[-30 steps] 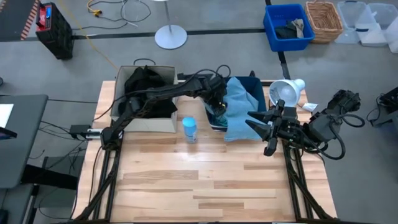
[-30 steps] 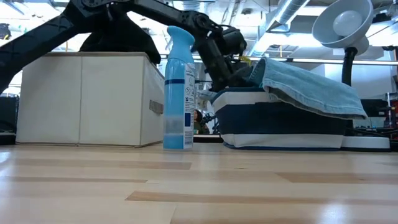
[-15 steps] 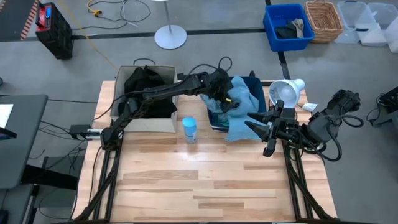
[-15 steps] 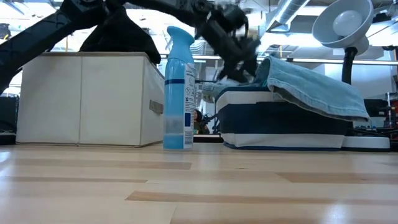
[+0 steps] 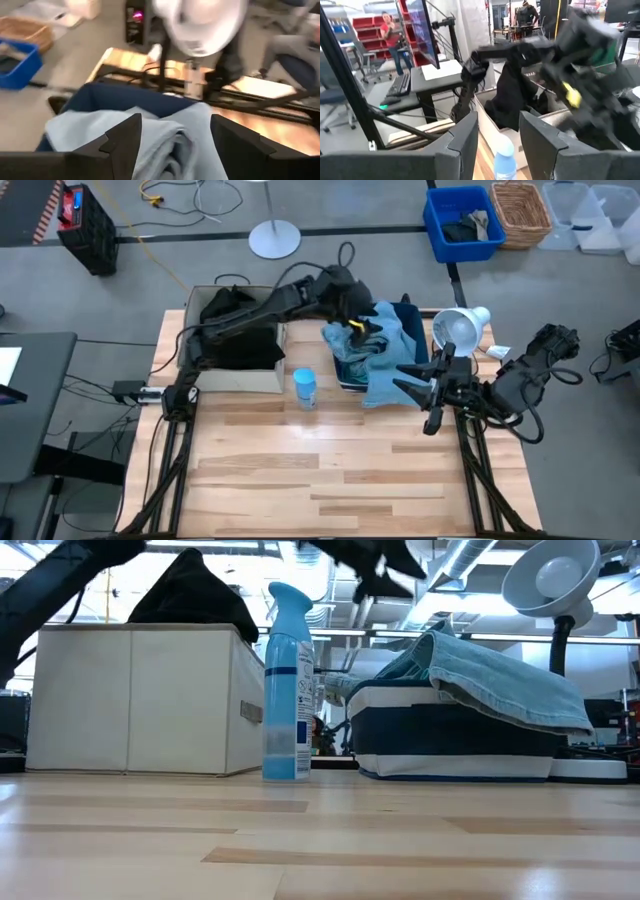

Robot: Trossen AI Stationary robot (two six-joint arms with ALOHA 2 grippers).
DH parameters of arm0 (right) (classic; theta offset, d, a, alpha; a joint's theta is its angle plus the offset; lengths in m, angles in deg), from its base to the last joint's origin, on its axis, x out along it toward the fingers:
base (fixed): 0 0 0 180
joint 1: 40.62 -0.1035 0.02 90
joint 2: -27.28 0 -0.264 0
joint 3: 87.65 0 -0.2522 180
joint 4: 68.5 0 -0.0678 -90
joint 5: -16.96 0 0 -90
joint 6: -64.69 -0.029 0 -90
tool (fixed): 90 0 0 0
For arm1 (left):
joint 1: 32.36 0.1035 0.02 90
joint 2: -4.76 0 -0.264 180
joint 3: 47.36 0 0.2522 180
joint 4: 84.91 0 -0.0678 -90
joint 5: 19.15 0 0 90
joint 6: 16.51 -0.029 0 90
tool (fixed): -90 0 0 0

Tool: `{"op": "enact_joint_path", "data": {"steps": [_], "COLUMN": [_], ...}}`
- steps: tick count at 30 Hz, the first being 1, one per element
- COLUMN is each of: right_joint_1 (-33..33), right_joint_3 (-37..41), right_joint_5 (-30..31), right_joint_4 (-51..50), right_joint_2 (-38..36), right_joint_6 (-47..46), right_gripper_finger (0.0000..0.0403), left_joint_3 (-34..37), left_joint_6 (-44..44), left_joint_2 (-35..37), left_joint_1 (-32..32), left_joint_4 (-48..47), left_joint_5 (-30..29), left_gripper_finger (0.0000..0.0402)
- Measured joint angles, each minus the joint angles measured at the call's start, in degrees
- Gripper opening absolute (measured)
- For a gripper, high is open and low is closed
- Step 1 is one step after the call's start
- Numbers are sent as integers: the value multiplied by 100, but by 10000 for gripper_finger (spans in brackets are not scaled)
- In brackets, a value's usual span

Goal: Sort clothes
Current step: Put the blue pants into the blue laundry bin

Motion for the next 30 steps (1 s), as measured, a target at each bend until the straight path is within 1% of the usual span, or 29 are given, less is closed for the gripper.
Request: {"op": "enact_joint_path", "data": {"steps": [4, 6, 8, 11, 12, 15, 17, 23, 27, 30], "right_joint_1": [10, 10, 10, 10, 10, 10, 10, 9, 10, 10], "right_joint_3": [0, -1, 0, 0, 0, 0, 0, 0, 0, 0], "right_joint_5": [0, 1, 0, 2, 2, 2, 2, 2, 2, 2], "right_joint_4": [-46, -42, -43, -30, -24, 30, 114, 330, 403, 436], "right_joint_2": [0, 0, 0, 0, 0, 2, 2, 2, 2, 2], "right_joint_6": [1, -2, -2, -4, -2, -3, -3, 53, 49, 51], "right_gripper_finger": [159, 159, 159, 159, 159, 159, 159, 159, 159, 159], "left_joint_3": [-3, -3, 14, 180, 233, 263, 267, 268, 261, 261], "left_joint_6": [-301, -440, -674, -999, -1123, -1562, -1681, -1563, -1354, -1267], "left_joint_2": [235, 255, 241, 137, 103, -71, -241, -591, -796, -973], "left_joint_1": [-48, -174, -390, -743, -851, -1097, -1190, -1217, -1145, -1097], "left_joint_4": [-574, -922, -1225, -1118, -1112, -1118, -1111, -998, -1061, -1194], "left_joint_5": [603, 780, 793, 765, 679, 182, -115, -681, -875, -911], "left_gripper_finger": [229, 230, 230, 230, 230, 230, 230, 230, 230, 227]}}
